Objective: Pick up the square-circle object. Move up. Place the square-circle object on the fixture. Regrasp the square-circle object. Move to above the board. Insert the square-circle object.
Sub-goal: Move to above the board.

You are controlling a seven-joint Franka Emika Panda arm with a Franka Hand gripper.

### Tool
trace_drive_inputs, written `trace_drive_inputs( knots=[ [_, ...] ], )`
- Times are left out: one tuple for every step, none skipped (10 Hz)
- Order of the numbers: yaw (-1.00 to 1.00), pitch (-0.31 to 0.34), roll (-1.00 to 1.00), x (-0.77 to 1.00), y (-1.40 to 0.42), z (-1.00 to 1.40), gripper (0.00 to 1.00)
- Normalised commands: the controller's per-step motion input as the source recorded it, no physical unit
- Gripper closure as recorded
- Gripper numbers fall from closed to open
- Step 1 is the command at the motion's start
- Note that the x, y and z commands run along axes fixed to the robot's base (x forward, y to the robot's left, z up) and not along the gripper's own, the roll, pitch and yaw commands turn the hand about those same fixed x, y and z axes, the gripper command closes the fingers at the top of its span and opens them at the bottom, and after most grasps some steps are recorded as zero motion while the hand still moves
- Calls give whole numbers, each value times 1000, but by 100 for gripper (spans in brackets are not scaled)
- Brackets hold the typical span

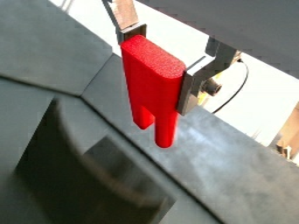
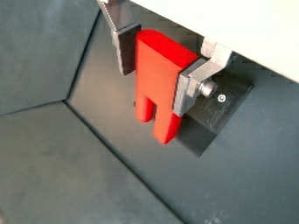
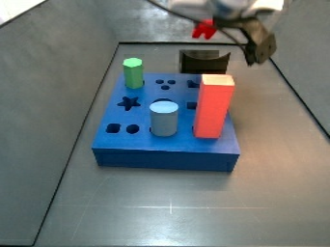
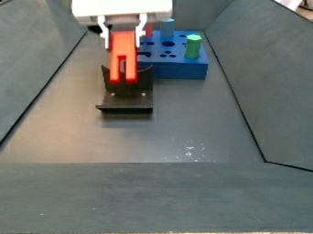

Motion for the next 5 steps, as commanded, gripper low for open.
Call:
trace_drive_inputs(
  knots=[
    [-56,183,-59,-64,50,1000,100],
    [2,198,-60,-63,46,1000,100],
    [51,191,-52,-64,41,1000,100],
    [87,164,-52,-62,38,1000,100],
    [111,139,-51,-60,35,1000,100]
  ],
)
